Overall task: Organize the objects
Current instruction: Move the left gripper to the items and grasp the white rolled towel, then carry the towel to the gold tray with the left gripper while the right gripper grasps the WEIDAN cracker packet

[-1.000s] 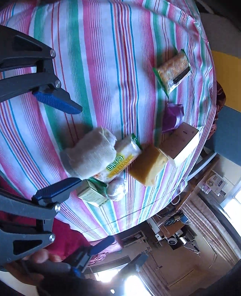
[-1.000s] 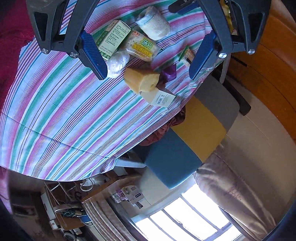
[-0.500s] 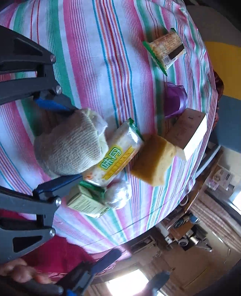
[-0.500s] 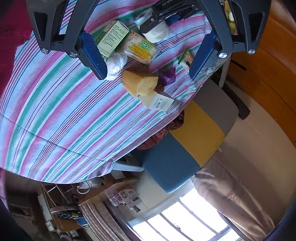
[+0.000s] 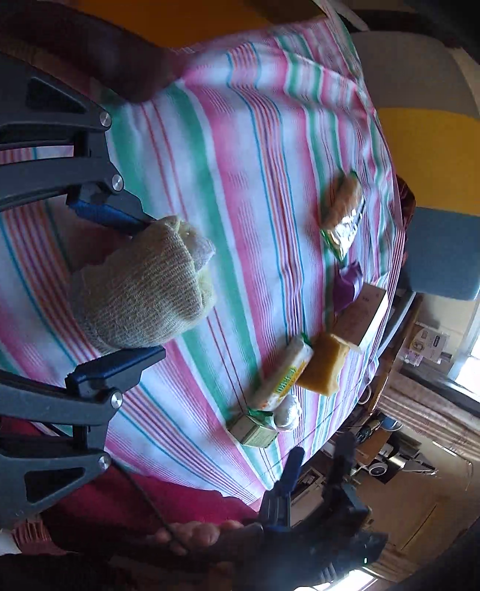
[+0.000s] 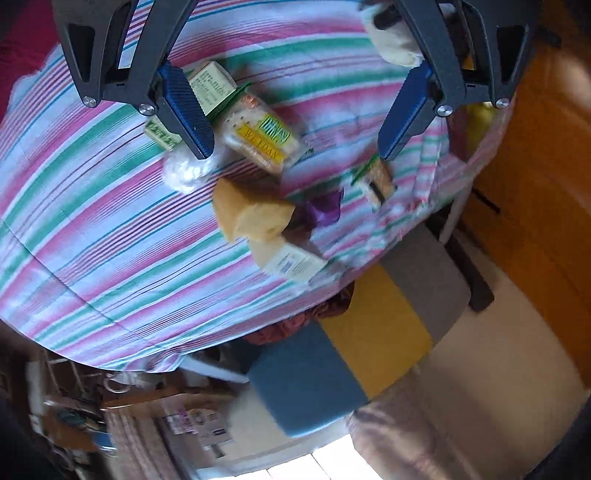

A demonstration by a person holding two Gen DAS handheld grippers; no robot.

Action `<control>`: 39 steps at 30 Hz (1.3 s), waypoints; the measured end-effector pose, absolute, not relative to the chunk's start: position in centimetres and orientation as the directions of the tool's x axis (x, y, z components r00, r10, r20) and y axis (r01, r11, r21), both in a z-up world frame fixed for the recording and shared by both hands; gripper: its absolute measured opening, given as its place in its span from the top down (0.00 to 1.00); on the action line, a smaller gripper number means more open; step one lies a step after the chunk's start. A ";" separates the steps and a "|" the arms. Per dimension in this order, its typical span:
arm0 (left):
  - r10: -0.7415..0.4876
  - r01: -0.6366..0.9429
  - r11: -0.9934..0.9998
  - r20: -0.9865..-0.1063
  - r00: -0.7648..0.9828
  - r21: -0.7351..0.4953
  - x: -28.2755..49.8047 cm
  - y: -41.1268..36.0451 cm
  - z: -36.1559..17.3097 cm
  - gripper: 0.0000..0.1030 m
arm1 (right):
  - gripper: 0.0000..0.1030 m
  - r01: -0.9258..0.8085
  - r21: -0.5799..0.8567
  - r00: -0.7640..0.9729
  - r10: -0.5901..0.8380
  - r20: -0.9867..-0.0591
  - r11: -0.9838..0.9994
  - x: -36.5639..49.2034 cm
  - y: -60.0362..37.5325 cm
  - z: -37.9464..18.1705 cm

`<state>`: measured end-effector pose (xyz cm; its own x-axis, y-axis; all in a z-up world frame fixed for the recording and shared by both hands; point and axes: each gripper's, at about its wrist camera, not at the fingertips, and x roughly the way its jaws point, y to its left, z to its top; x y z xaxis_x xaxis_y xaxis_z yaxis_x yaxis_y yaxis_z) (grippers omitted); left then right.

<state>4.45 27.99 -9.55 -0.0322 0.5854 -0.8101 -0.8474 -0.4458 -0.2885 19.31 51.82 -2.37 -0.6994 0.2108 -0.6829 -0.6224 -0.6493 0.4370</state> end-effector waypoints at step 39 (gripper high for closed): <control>0.645 -0.803 -0.490 -0.761 -0.072 -0.339 4.1 26.6 -10.8 0.42 | 0.48 -0.358 0.088 -0.388 0.062 -0.919 -0.930 8.8 46.1 -9.5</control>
